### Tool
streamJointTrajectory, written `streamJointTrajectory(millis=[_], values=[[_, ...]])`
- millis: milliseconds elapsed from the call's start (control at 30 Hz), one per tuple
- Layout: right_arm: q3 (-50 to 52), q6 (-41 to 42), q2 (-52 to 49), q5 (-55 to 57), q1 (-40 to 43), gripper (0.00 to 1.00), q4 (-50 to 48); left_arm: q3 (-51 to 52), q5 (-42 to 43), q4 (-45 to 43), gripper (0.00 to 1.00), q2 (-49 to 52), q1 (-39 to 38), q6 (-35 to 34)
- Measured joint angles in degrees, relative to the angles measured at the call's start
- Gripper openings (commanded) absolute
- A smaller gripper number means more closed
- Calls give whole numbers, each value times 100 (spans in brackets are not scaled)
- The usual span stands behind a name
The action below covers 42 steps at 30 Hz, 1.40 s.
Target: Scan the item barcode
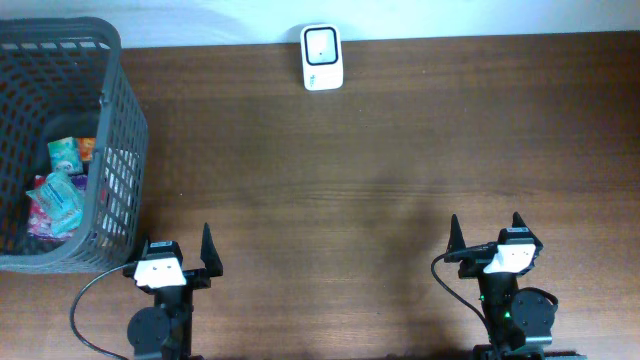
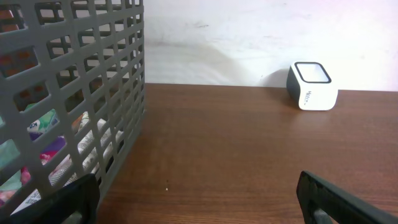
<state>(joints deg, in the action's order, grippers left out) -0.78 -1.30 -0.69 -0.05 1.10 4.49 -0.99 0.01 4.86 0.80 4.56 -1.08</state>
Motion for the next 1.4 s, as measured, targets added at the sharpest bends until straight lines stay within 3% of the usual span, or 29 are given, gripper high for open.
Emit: streamJointTrajectory(millis=[533, 633, 800, 867, 1067, 1167, 1233, 1400], values=[[0, 0, 0, 0, 0, 99, 0, 7, -79, -125, 99, 0, 0, -2], [0, 0, 0, 0, 0, 99, 2, 44, 203, -933, 99, 7, 0, -4], [0, 2, 0, 0, 0, 99, 0, -2, 1637, -4242, 99, 9, -7, -57], [0, 0, 0, 0, 0, 99, 0, -221, 1878, -4474, 99, -20, -7, -118], [0, 2, 0, 0, 0, 99, 0, -2052, 2081, -3204, 99, 586, -7, -181], [0, -2, 2, 0, 0, 98, 2, -3764, 2374, -789, 99, 1672, -7, -232], [0, -2, 0, 0, 0, 99, 0, -4846, 3104, 101, 99, 2570, -4, -162], [0, 0, 0, 0, 0, 99, 2, -5766, 4382, 59, 99, 3943, -11, -208]])
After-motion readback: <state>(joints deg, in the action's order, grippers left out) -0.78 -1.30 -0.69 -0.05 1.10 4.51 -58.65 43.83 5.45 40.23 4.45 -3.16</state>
